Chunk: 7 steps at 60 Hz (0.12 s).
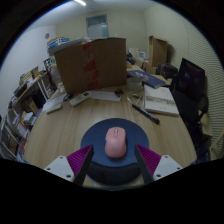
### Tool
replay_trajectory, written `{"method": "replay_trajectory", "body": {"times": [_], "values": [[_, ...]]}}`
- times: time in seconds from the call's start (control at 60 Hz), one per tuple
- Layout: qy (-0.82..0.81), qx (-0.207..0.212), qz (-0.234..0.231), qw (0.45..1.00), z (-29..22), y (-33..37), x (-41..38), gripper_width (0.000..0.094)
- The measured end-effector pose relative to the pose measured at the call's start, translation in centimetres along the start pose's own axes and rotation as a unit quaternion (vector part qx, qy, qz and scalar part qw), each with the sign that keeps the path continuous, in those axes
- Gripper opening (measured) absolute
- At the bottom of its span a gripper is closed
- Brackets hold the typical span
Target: Arrange mouse
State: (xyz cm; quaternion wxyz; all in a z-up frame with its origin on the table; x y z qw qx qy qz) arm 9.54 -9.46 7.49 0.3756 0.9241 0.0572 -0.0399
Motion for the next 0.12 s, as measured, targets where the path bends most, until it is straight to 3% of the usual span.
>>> {"method": "replay_trajectory", "body": {"times": [0.117], "values": [[-0.011,0.013,-0.008,1.0,1.2,6.2,0.8,0.0841]]}}
Point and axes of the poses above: the point between the fingertips, and its own axes, seen from behind it with the camera up: x to the right, z down, y backward, against the way the camera looks, the point moved 4 cm from there along y, backward, against the way the camera looks, and after that the axes turned 2 degrees about -z, right-handed, at the moved point
